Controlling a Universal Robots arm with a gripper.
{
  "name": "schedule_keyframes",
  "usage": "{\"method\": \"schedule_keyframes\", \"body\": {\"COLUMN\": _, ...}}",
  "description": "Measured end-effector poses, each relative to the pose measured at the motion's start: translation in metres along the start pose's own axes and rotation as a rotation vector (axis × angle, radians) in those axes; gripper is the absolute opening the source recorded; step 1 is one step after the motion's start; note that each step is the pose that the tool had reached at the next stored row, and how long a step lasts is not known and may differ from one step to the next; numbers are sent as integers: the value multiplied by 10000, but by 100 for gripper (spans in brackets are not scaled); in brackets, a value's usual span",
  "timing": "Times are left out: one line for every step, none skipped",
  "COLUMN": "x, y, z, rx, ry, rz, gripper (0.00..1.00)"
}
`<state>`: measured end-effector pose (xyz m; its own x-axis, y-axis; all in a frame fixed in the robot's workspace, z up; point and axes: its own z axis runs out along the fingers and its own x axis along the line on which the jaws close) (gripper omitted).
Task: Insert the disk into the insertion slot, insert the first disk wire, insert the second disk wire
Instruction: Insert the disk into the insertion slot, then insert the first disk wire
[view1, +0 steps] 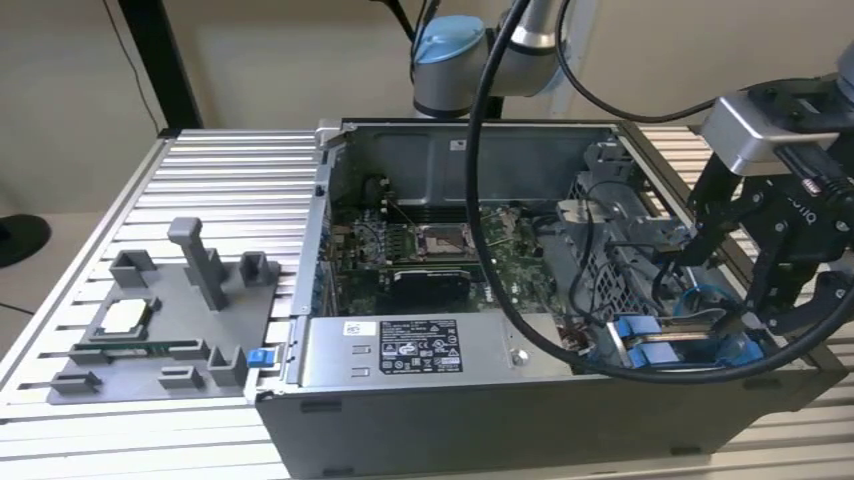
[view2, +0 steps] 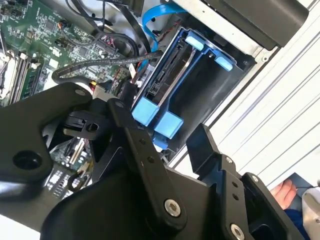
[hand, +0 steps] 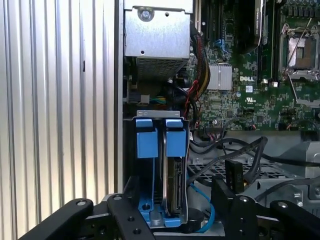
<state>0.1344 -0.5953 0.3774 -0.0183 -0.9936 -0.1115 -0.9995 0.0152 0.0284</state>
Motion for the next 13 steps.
{"method": "schedule_keyframes", "body": {"x": -3, "y": 1, "z": -22, "rx": 0, "ry": -1, "rz": 0, "gripper": 100}}
{"method": "schedule_keyframes", "body": {"x": -5, "y": 1, "z": -45, "rx": 0, "ry": 1, "rz": 0, "gripper": 100}}
{"method": "schedule_keyframes", "body": {"x": -8, "y": 2, "z": -73, "rx": 0, "ry": 2, "rz": 0, "gripper": 100}}
{"method": "schedule_keyframes", "body": {"x": -11, "y": 3, "z": -95, "rx": 0, "ry": 1, "rz": 0, "gripper": 100}}
{"method": "schedule_keyframes", "body": {"x": -13, "y": 4, "z": -118, "rx": 0, "ry": 0, "rz": 0, "gripper": 100}}
{"method": "schedule_keyframes", "body": {"x": -16, "y": 4, "z": -134, "rx": 0, "ry": 0, "rz": -1, "gripper": 100}}
{"method": "schedule_keyframes", "body": {"x": -19, "y": 4, "z": -143, "rx": 0, "ry": 0, "rz": -1, "gripper": 100}}
{"method": "schedule_keyframes", "body": {"x": -26, "y": 5, "z": -146, "rx": 1, "ry": -2, "rz": -3, "gripper": 100}}
{"method": "schedule_keyframes", "body": {"x": -37, "y": 6, "z": -149, "rx": 4, "ry": -1, "rz": -3, "gripper": 100}}
{"method": "schedule_keyframes", "body": {"x": -51, "y": 8, "z": -148, "rx": 7, "ry": 1, "rz": -2, "gripper": 100}}
{"method": "schedule_keyframes", "body": {"x": -68, "y": 10, "z": -147, "rx": 10, "ry": 2, "rz": -2, "gripper": 100}}
{"method": "schedule_keyframes", "body": {"x": -88, "y": 13, "z": -144, "rx": 15, "ry": 1, "rz": -2, "gripper": 100}}
{"method": "schedule_keyframes", "body": {"x": -111, "y": 17, "z": -141, "rx": 21, "ry": 2, "rz": -2, "gripper": 100}}
